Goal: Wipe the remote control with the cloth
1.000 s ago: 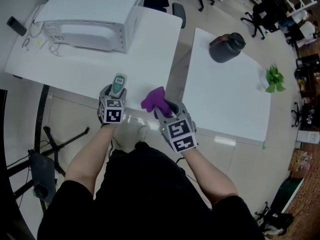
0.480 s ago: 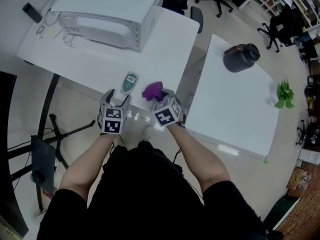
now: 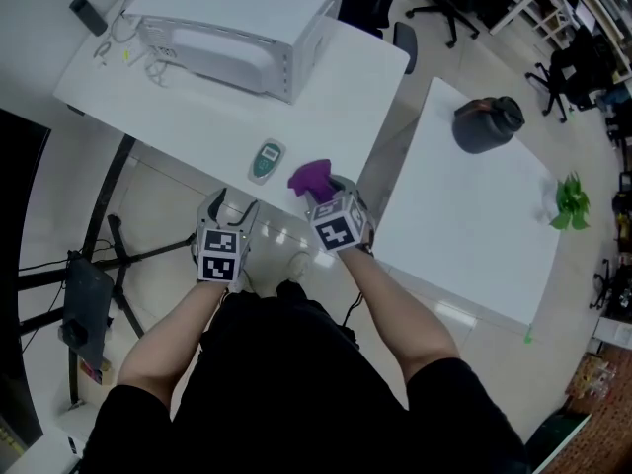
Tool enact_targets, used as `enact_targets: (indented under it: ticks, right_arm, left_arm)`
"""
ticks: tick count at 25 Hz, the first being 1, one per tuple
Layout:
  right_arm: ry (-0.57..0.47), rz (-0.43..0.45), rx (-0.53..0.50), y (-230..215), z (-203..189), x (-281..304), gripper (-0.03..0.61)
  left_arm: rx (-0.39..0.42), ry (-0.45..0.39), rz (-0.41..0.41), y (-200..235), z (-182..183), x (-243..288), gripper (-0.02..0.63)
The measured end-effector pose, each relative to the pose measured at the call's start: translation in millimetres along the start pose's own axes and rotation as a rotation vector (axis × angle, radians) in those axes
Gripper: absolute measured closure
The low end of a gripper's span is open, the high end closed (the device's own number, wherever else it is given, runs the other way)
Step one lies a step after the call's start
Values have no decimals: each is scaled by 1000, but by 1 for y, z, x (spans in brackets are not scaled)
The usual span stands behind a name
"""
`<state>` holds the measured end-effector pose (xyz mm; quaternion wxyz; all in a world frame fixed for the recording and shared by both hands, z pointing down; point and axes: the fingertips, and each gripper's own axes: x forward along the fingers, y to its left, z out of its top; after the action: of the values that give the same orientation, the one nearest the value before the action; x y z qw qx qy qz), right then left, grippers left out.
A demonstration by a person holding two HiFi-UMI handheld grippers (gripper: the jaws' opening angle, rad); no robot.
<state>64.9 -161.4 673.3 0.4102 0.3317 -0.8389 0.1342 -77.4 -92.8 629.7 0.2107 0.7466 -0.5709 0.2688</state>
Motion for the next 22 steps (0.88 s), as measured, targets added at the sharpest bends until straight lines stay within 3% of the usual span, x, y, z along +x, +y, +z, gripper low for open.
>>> enact_targets:
  ticks: [5,12,16,22]
  right_arm:
    - [-133,-41,16,9,35,-58,344]
    - [-318,-77,25,71,77,-145,350]
    - [-392,-107,16,114,89,-183,381]
    - [-454,-159,0,156,93,-221,516]
  left_arm:
    - [19,-79,-30,-1,23,-32,331]
    - [87,-231,-121,-7,65,-102,355]
    - [152,-308,-159,-12,77,-147,462]
    - [234,-391,-196,-23,78,-195,612]
